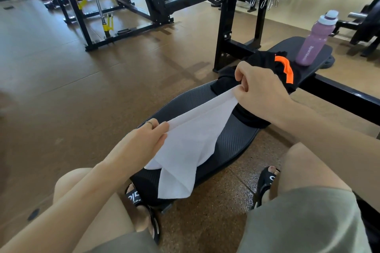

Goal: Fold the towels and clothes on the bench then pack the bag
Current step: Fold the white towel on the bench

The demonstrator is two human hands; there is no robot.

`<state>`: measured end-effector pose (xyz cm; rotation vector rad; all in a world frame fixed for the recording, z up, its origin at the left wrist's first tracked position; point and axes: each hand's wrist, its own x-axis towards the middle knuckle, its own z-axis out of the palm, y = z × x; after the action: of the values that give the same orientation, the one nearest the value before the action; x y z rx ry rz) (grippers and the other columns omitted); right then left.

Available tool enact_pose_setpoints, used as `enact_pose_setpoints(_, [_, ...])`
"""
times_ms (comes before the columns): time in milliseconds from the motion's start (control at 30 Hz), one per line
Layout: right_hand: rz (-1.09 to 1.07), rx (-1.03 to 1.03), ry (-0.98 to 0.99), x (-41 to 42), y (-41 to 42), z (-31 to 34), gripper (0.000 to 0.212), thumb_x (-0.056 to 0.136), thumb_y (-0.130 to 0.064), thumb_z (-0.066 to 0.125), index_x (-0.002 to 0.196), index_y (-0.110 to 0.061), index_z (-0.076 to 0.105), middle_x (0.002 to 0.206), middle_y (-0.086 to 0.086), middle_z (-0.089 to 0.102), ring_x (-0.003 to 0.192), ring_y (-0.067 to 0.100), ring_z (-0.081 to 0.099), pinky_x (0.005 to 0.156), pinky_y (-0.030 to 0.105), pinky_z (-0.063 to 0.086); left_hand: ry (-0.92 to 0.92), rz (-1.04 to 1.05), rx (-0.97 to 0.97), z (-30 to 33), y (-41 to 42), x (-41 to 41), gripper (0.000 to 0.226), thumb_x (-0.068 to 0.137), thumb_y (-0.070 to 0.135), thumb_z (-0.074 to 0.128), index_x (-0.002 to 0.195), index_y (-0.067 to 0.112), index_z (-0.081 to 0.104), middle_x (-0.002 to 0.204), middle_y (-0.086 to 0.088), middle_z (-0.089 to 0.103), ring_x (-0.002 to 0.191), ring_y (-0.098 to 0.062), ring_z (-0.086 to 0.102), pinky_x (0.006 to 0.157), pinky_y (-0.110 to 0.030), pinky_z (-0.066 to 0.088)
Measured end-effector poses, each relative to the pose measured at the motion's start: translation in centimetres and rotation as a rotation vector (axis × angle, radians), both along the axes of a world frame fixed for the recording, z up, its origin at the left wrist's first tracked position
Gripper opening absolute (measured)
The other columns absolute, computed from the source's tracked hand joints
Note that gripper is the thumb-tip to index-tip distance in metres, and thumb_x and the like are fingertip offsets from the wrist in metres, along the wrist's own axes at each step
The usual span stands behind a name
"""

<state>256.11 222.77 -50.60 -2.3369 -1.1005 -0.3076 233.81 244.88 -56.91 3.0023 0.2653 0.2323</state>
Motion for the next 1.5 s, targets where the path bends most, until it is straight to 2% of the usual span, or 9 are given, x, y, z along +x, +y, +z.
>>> enact_pose_setpoints(100, [0.037,-0.134,-0.008,0.5,-0.2,-0.4,0.024,0.081,-0.002,0.051,0.092,-0.021,0.042,0.085,0.003,0.049,0.068,0.030,0.054,0.062,0.048,0.052,-0.042,-0.053,0.143,1.0,-0.1,0.0,0.012,0.102,0.021,0.047,0.093,0.013,0.047,0.075,0.000,0.043,0.043,-0.025,0.045,0.039,-0.037,0.046])
enact_pose_setpoints(333, [0.493,-0.512,-0.302,0.6,-2.6,-1.4,0.043,0.080,0.011,0.045,0.087,-0.028,0.027,0.106,-0.003,0.042,0.052,0.021,0.039,0.043,0.034,0.032,0.049,-0.094,0.259,2.6,2.2,-0.7,0.011,0.102,0.020,0.051,0.094,0.014,0.046,0.084,0.003,0.036,0.042,-0.027,0.044,0.040,-0.035,0.041])
enact_pose_setpoints(500, [0.432,-0.353,-0.161,1.5,-3.6,-2.2,0.018,0.092,-0.016,0.037,0.077,-0.024,0.042,0.075,-0.007,0.046,0.056,0.012,0.044,0.052,0.022,0.033,0.022,-0.142,0.240,3.1,2.6,-1.0,0.010,0.099,0.014,0.056,0.090,0.012,0.052,0.086,0.002,0.044,0.051,-0.018,0.038,0.044,-0.032,0.043])
enact_pose_setpoints(667, [0.331,-0.224,-0.106,2.2,-4.1,-1.9,0.029,0.090,-0.044,0.058,0.071,-0.022,0.052,0.067,-0.011,0.050,0.057,0.007,0.050,0.052,0.020,0.036,-0.062,-0.158,0.257,3.7,3.2,-1.2,0.015,0.097,0.012,0.054,0.082,0.008,0.055,0.079,-0.002,0.050,0.052,-0.013,0.030,0.046,-0.025,0.030])
enact_pose_setpoints(833, [0.220,-0.070,-0.004,2.5,-4.0,-1.5,0.034,0.090,-0.026,0.068,0.064,-0.016,0.048,0.062,-0.005,0.048,0.056,0.010,0.046,0.054,0.024,0.035,-0.049,-0.141,0.264,5.0,3.3,-1.2,0.046,0.103,0.032,0.016,0.088,0.009,0.053,0.080,-0.001,0.049,0.057,-0.021,0.044,0.051,-0.030,0.033])
enact_pose_setpoints(967, [0.098,0.063,0.146,2.3,-3.3,-0.2,0.029,0.089,-0.027,0.074,0.068,-0.014,0.058,0.058,-0.002,0.054,0.051,0.011,0.046,0.052,0.024,0.037,-0.109,-0.018,0.145,6.3,3.3,-1.0,0.028,0.106,0.028,0.030,0.096,0.014,0.051,0.080,0.000,0.056,0.064,-0.026,0.057,0.059,-0.042,0.050])
enact_pose_setpoints(1200, [0.076,0.133,0.206,2.4,-3.1,4.0,0.015,0.091,-0.038,0.070,0.086,-0.024,0.071,0.059,-0.006,0.068,0.055,0.009,0.065,0.057,0.031,0.057,-0.325,0.073,-0.030,10.0,4.5,0.3,0.003,0.105,0.019,0.044,0.105,0.019,0.048,0.076,-0.002,0.059,0.067,-0.026,0.058,0.064,-0.045,0.049])
enact_pose_setpoints(1300, [0.047,0.171,0.195,2.7,-2.9,5.1,0.018,0.092,-0.033,0.070,0.083,-0.017,0.069,0.055,-0.003,0.066,0.048,0.004,0.061,0.047,0.012,0.047,-0.406,0.088,-0.044,11.0,4.6,0.9,0.008,0.105,0.018,0.045,0.112,0.018,0.050,0.081,-0.006,0.063,0.071,-0.027,0.060,0.067,-0.046,0.051])
enact_pose_setpoints(1500, [-0.058,0.197,0.193,3.1,-2.6,5.9,0.011,0.093,-0.023,0.068,0.089,-0.014,0.064,0.067,-0.001,0.066,0.049,0.003,0.064,0.050,0.018,0.051,-0.557,0.121,-0.107,12.1,3.5,2.2,0.016,0.104,0.010,0.050,0.109,0.014,0.064,0.087,0.000,0.066,0.077,-0.009,0.052,0.069,-0.010,0.035])
